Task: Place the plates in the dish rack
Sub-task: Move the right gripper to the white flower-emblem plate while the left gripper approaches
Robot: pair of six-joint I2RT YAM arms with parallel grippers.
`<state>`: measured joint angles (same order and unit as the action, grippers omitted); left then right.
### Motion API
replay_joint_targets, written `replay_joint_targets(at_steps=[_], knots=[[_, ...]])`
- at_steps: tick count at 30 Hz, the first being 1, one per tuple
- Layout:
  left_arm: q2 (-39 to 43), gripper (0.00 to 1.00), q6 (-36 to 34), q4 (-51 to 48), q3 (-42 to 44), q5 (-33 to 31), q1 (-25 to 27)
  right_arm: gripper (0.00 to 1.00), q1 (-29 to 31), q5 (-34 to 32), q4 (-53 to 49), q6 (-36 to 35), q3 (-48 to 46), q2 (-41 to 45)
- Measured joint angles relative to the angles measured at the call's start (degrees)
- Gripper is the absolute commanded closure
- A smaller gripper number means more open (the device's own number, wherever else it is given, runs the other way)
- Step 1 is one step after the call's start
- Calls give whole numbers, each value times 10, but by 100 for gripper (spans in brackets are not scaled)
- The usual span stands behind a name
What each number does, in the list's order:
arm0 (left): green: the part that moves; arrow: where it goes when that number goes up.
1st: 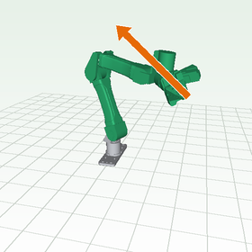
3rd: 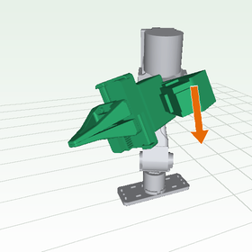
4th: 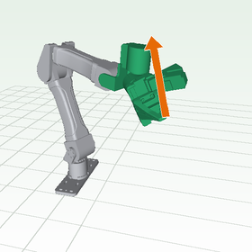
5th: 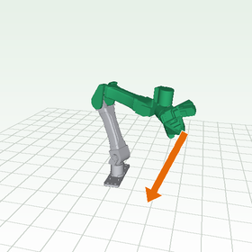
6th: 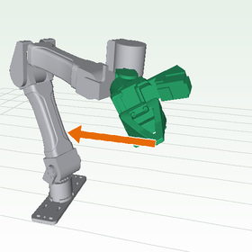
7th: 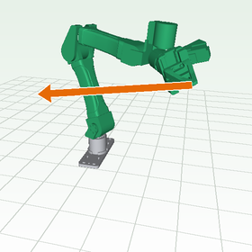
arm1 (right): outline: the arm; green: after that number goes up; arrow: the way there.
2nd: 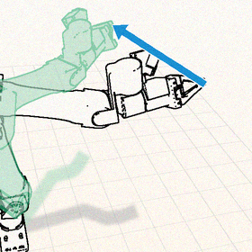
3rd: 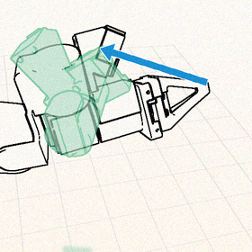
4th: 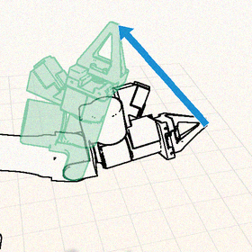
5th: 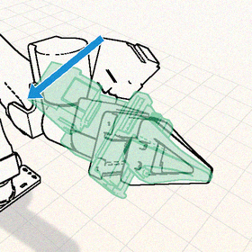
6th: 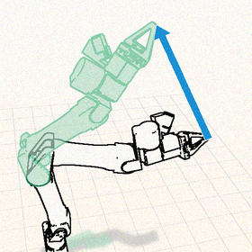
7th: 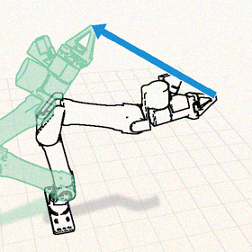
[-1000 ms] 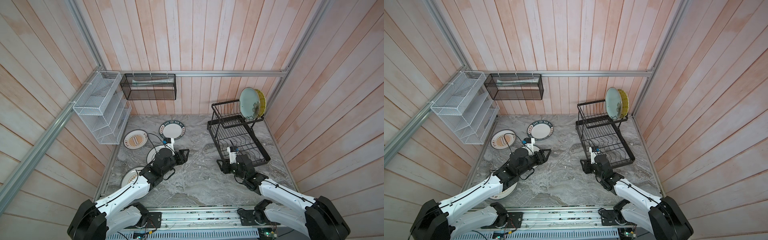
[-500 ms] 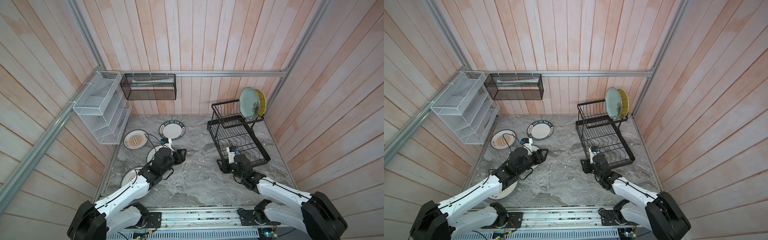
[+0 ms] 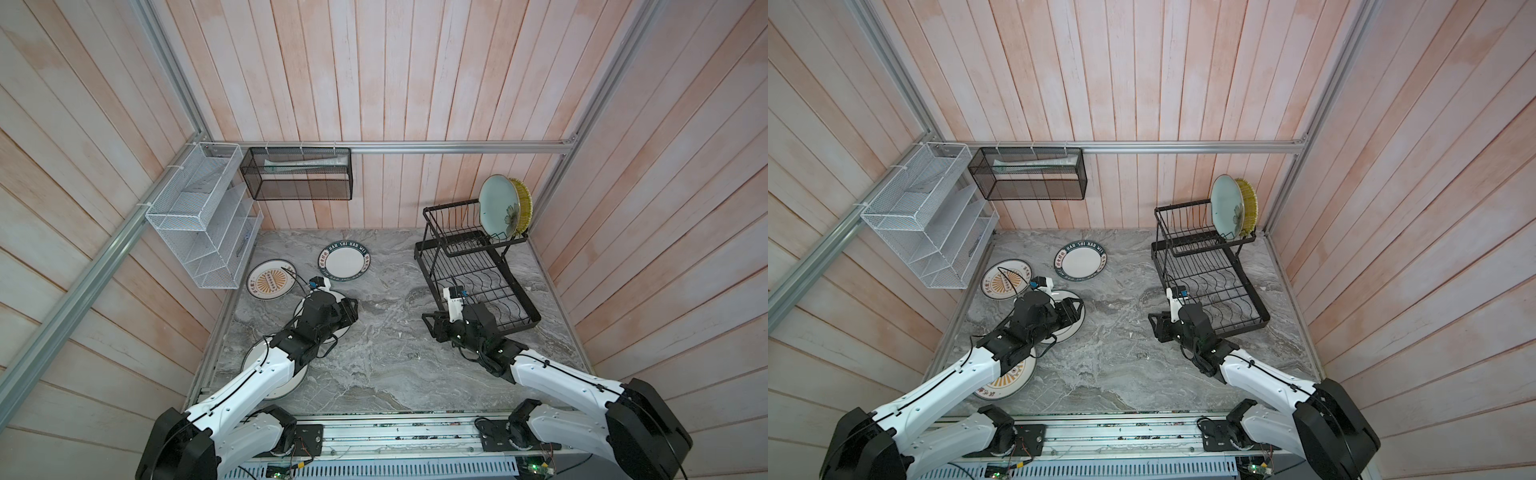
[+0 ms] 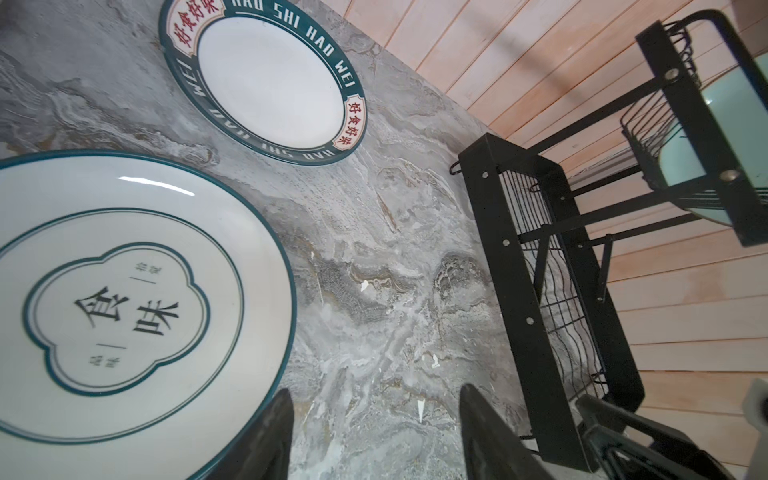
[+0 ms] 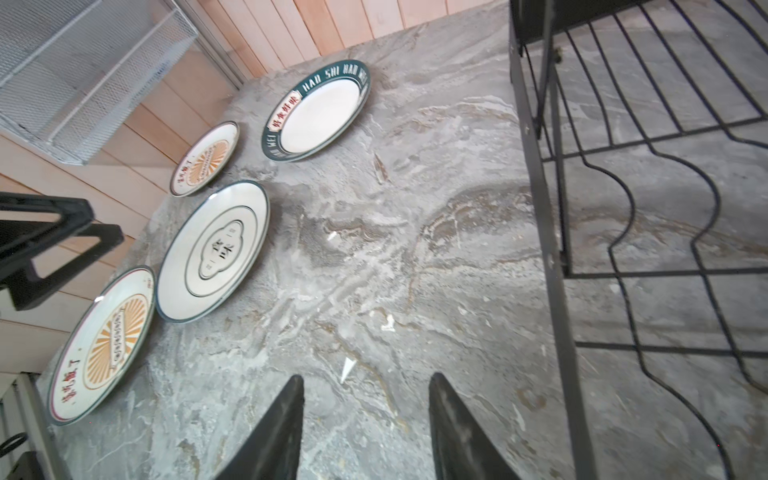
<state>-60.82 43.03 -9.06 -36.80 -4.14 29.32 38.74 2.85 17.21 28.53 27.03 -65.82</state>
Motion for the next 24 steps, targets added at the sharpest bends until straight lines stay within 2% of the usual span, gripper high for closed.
replay_joint_targets(at_steps=[7,12,24], knots=[[27,36,-19,-55,-17,-27,-27,51,43,2,15,11,47,-77],[59,35,-19,-81,-11,-44,-39,51,60,20,37,46,80,-149],[78,35,-14,-103,10,-51,-61,54,71,130,165,212,148,-336]])
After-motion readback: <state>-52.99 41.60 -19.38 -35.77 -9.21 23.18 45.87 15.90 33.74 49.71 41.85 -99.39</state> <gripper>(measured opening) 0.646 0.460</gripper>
